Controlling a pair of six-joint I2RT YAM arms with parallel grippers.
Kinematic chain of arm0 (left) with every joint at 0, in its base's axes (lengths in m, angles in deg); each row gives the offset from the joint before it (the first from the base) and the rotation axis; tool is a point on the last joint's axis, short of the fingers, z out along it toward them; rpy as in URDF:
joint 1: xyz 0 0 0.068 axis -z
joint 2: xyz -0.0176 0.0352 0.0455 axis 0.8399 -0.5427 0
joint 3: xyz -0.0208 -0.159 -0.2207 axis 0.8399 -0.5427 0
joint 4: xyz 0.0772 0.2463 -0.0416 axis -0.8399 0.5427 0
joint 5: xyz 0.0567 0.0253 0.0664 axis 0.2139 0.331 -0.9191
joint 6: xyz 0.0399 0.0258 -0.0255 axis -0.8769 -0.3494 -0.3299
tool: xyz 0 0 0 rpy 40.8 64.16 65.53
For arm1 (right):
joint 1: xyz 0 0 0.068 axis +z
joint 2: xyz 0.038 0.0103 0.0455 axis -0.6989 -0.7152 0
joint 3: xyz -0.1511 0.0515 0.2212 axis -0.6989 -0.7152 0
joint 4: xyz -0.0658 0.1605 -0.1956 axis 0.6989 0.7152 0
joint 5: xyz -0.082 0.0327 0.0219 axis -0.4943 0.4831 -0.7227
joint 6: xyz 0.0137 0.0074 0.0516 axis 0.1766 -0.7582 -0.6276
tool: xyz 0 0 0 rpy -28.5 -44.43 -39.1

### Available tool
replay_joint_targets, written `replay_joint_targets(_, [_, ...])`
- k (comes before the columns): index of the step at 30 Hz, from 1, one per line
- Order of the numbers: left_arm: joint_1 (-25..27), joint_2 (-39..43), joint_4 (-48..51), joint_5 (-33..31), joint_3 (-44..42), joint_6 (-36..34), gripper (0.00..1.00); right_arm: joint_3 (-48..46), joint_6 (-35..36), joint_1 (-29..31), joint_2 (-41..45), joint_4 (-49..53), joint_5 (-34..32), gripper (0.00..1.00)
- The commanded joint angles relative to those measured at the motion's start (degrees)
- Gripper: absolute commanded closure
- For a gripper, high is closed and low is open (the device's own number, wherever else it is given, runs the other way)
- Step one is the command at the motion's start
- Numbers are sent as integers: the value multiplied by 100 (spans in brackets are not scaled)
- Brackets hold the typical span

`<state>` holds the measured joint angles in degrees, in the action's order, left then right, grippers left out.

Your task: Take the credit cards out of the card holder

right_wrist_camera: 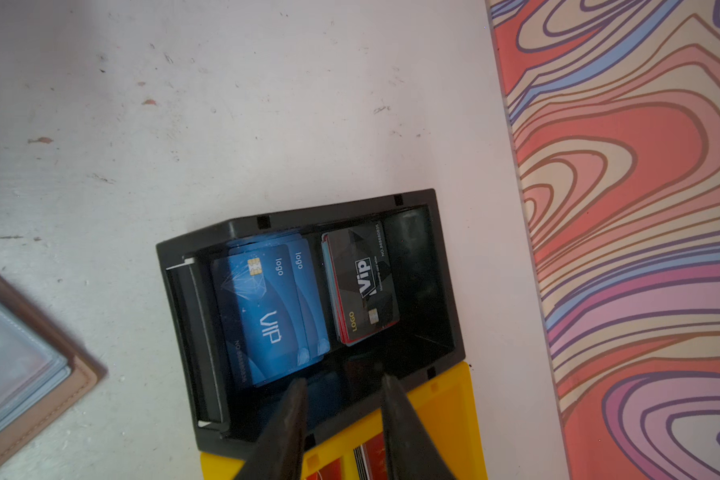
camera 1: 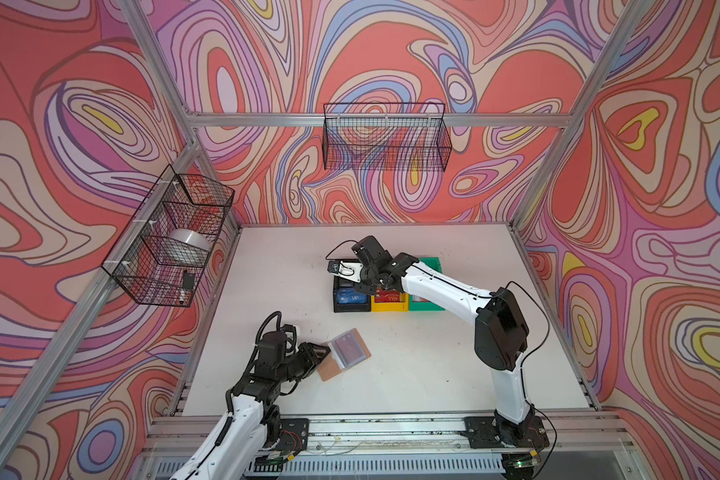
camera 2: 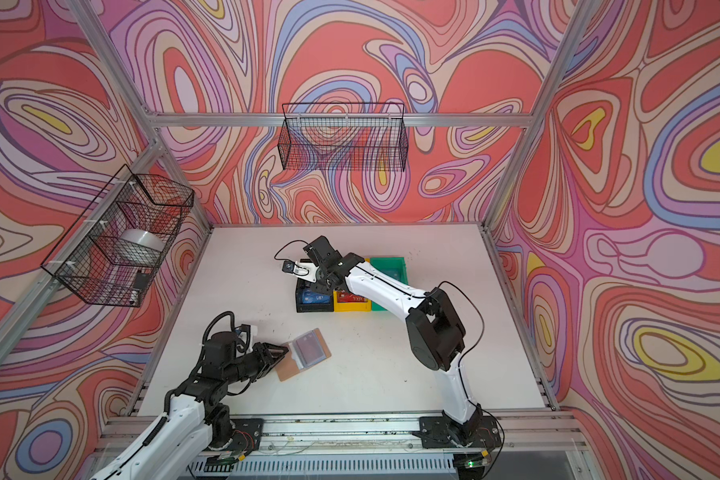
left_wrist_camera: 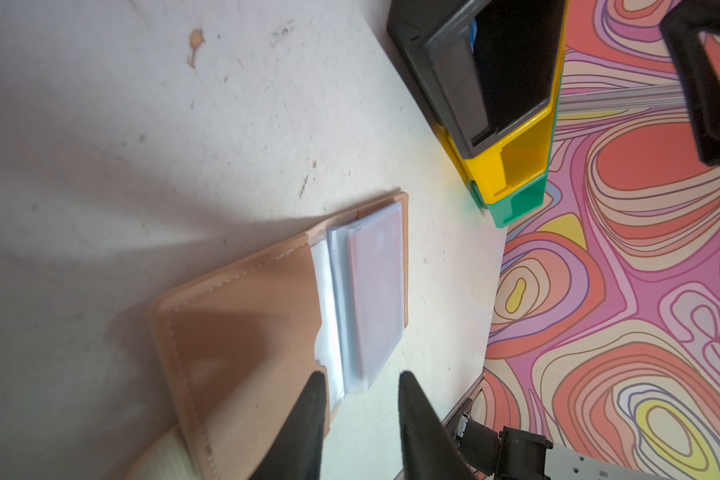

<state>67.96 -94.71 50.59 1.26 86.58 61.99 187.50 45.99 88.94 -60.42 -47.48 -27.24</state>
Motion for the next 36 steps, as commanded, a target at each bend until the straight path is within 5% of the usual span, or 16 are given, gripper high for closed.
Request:
replay_joint_targets(1, [-11,36,83,-45,79,-79,67,-215,-165,23,285,-103,199,65])
replay_joint_targets(8, [-11,97,70,-91,-75,-37,67,-557,-763,9,671,-443,451,62])
replay_joint_targets(21, [-11,-178,56,-68,9,-147,66,-2499,-2709,15,2108,-1028,2324,64])
replay_joint_targets(29, [-15,-132,194,-70,9,-174,66,-2904,-3994,22,1462,-614,2998,74])
replay_joint_targets(36, [-15,-102,451,-108,9,-225,68,-3088,-4303,38,1001,-870,3214,82])
